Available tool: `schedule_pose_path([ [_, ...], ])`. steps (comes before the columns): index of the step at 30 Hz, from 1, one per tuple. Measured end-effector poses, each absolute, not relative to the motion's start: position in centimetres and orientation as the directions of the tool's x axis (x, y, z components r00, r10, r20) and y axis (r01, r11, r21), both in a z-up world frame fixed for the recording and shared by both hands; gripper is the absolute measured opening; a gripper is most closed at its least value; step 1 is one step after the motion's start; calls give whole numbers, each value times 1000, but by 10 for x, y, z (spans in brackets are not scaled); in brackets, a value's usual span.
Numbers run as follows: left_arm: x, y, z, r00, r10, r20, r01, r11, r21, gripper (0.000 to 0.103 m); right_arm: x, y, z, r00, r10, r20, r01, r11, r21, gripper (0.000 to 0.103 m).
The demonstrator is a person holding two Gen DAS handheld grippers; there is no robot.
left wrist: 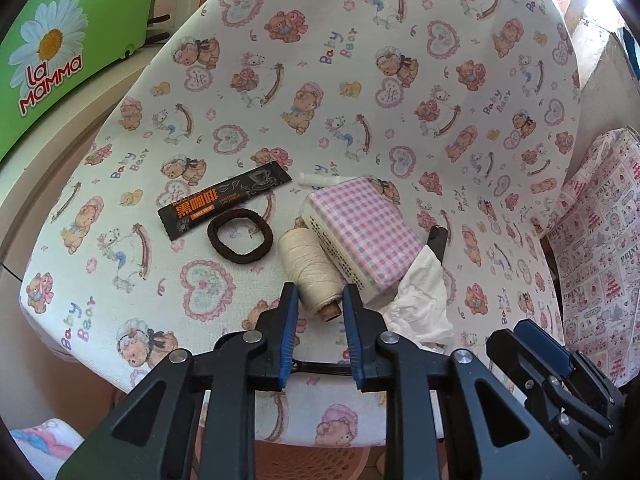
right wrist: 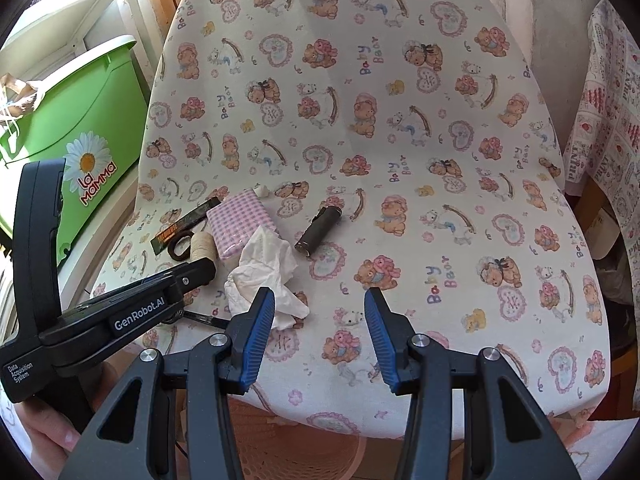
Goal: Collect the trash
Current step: 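Grasp the thread spool with the left gripper while the right gripper grasps the white tissue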
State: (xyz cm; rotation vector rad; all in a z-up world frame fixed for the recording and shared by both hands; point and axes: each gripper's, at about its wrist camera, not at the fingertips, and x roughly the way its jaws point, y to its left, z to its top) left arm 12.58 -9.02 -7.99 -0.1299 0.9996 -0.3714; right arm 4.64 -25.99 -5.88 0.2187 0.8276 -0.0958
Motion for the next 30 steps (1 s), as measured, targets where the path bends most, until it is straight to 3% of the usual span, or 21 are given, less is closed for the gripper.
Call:
schedule_pose_path([
  [7, 112, -71, -69, 473, -296, -830, 279, 944, -178, 21, 44, -266, -58, 671, -1, -742, 179, 971, 161, 49],
  [20, 95, -42, -44, 591, -316, -743, 318, 937, -145, 21, 60, -244, -65, 660, 67, -748, 84, 983, 162, 49],
  [27, 82, -44, -42, 603, -330, -726, 346, 929, -135, 21, 77, -229, -84, 625, 64, -778, 68, 988, 136, 56],
  [29, 80, -44, -47, 590, -327, -738, 332, 932, -148, 21, 80, -229, -90, 624, 72, -778, 78, 985, 153, 56],
  [30, 77, -45, -49, 584, -330, -742, 336, 930, -150, 21, 79, -229, -90, 641, 65, -765, 82, 985, 152, 51],
])
